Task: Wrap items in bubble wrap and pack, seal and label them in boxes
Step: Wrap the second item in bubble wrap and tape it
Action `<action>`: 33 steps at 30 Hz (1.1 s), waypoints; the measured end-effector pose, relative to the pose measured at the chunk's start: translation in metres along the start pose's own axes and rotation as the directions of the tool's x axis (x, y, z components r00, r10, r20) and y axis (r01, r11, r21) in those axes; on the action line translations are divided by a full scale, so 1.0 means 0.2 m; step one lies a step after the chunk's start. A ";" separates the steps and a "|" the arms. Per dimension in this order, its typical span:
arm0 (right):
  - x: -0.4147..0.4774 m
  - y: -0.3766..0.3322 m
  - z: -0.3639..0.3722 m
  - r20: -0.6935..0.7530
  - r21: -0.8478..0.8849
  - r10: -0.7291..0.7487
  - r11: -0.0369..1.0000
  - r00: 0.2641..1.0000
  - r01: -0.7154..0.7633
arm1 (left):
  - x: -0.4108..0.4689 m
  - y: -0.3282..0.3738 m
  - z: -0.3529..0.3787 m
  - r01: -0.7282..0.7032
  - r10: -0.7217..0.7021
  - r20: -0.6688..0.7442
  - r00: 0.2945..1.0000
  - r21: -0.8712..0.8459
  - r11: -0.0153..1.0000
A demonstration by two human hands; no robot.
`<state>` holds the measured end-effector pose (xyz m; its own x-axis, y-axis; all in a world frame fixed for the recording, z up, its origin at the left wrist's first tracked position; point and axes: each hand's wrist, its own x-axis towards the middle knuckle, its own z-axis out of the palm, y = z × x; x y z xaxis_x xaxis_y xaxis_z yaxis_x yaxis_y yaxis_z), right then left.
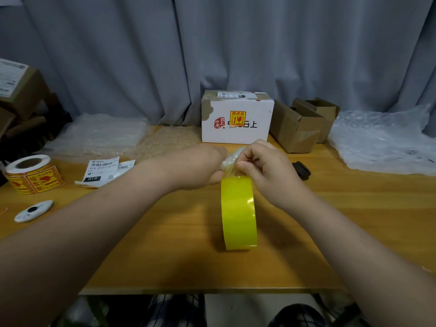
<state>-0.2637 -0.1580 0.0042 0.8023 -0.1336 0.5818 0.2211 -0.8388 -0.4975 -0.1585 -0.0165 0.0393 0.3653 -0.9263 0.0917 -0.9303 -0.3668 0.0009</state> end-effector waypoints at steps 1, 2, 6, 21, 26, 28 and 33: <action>0.00 0.00 0.00 -0.007 -0.010 0.007 1.000 1.000 -0.007 | -0.01 0.00 0.00 -0.033 0.033 0.000 0.999 -0.018 0.999; 0.00 0.00 -0.01 -0.014 -0.016 0.011 1.000 1.000 -0.011 | -0.02 0.00 0.00 -0.056 0.057 0.005 0.998 -0.049 0.997; -0.01 -0.01 -0.01 -0.019 -0.050 0.017 0.999 1.000 -0.018 | -0.05 0.00 -0.02 -0.077 0.082 0.008 0.997 -0.258 0.963; 0.03 0.04 -0.07 0.213 0.246 0.186 0.940 0.959 -0.237 | -0.01 0.03 0.01 -0.041 0.018 -0.097 0.995 -0.241 0.970; 0.06 0.02 0.00 0.074 0.262 0.266 0.925 0.961 -0.276 | 0.05 0.04 0.02 0.077 -0.105 -0.136 0.985 -0.196 0.978; 0.07 0.01 0.02 0.060 0.268 0.324 0.906 0.944 -0.328 | 0.07 0.04 0.03 0.090 -0.137 -0.191 0.972 -0.237 0.967; 0.07 -0.03 0.05 -0.018 0.286 0.671 0.714 0.741 -0.639 | 0.11 -0.02 0.11 0.209 -0.349 -0.288 0.892 -0.422 0.882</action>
<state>-0.2486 -0.1500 0.0093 0.7333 -0.6711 0.1086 -0.1964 -0.3621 -0.9112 -0.1452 -0.0380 0.0187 0.6410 -0.6733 0.3685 -0.7583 -0.4813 0.4398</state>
